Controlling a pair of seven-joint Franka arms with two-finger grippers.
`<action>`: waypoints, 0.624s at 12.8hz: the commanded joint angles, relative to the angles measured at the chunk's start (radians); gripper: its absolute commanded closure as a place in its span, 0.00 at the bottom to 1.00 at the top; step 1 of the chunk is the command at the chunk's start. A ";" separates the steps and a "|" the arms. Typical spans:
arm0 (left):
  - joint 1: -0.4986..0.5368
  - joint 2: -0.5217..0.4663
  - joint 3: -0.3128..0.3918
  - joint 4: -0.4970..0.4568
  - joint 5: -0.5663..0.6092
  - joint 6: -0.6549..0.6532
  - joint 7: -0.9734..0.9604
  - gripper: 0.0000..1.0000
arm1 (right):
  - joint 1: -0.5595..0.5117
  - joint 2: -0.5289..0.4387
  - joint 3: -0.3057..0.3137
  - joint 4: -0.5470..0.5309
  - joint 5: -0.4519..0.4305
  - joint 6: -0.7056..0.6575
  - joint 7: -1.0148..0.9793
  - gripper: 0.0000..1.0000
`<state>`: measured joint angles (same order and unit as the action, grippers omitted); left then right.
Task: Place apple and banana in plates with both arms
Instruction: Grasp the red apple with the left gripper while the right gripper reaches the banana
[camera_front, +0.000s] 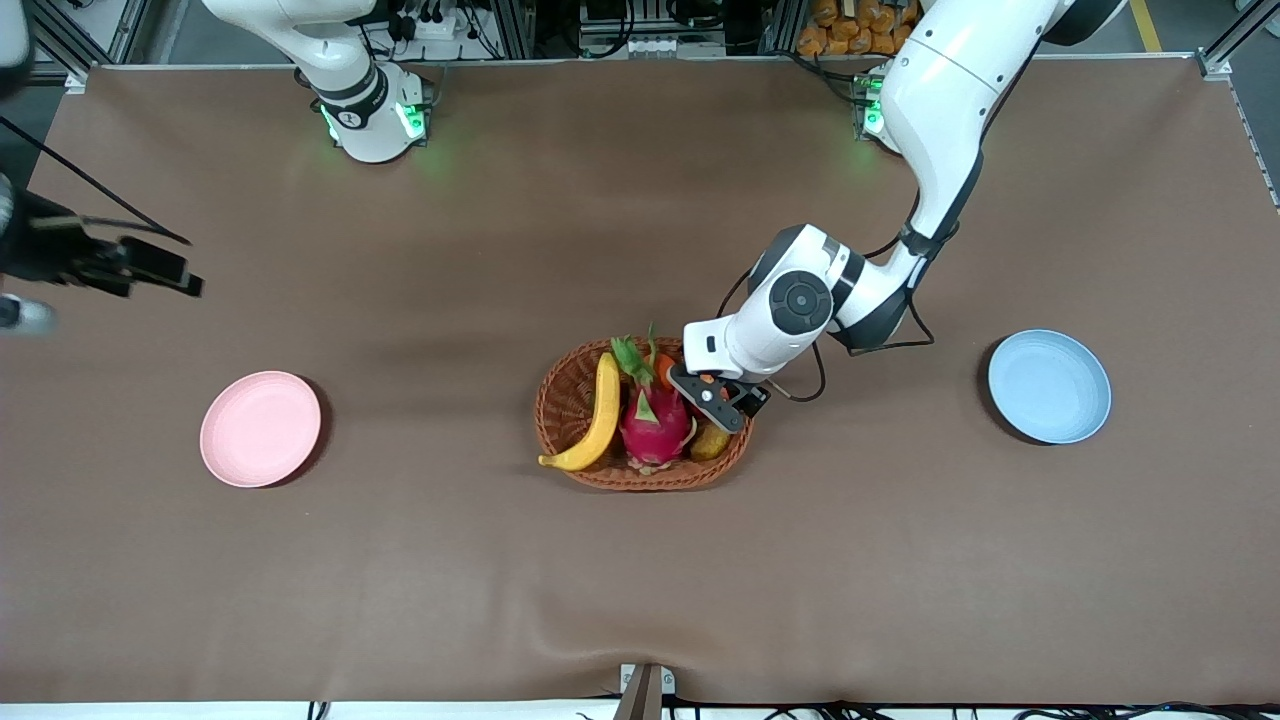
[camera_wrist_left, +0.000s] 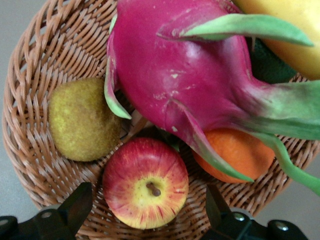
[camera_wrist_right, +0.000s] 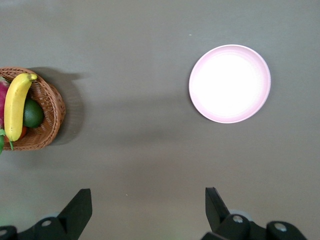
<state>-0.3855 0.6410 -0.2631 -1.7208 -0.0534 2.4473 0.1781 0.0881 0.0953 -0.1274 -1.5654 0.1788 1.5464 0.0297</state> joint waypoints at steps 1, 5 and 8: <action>-0.006 0.009 0.007 -0.003 0.055 0.038 0.008 0.00 | 0.059 0.108 -0.006 0.129 0.016 -0.015 0.062 0.00; -0.019 0.029 0.007 -0.003 0.063 0.065 0.000 0.00 | 0.122 0.225 -0.006 0.180 0.100 0.081 0.075 0.00; -0.021 0.029 0.008 -0.003 0.066 0.067 0.003 0.31 | 0.160 0.282 -0.008 0.173 0.162 0.183 0.082 0.00</action>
<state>-0.3988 0.6693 -0.2625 -1.7227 -0.0081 2.4932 0.1781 0.2314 0.3292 -0.1252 -1.4303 0.3094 1.6893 0.0929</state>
